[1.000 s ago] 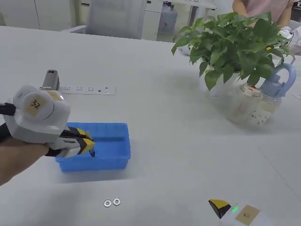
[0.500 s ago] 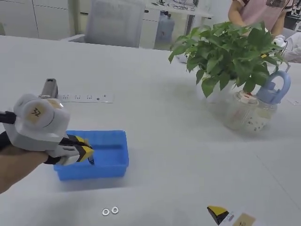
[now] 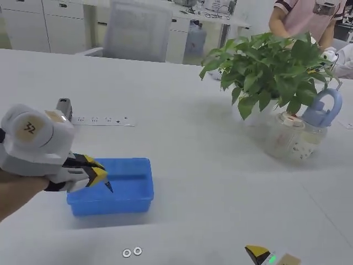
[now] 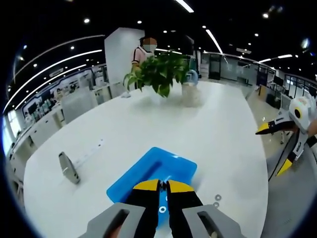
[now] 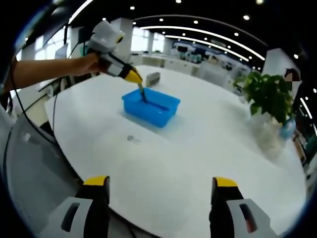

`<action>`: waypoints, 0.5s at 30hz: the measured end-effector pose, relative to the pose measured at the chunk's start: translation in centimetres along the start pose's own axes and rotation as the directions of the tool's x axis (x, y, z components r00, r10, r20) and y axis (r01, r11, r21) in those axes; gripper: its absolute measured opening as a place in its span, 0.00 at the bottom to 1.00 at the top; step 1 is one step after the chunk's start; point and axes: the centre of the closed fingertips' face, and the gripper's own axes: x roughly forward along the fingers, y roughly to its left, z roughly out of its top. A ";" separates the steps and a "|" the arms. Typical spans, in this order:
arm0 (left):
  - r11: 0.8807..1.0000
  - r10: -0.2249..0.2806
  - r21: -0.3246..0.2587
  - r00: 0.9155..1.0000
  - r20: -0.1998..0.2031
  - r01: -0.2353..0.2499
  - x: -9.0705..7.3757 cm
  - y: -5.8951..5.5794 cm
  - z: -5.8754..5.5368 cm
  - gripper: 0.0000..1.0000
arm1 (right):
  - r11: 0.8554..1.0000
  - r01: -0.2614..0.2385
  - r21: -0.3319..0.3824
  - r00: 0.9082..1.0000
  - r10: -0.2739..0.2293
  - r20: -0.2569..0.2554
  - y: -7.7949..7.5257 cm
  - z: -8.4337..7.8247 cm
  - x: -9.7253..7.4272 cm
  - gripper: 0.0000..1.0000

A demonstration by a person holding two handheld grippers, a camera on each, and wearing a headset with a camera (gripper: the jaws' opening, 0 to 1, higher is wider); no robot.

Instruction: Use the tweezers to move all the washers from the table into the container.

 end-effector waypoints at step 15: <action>1.000 -0.024 0.016 0.998 0.064 0.023 -2.5 -3.8 1.7 0.01 | 1.000 0.008 -0.003 1.000 -0.008 0.003 -0.1 0.0 -0.1 0.81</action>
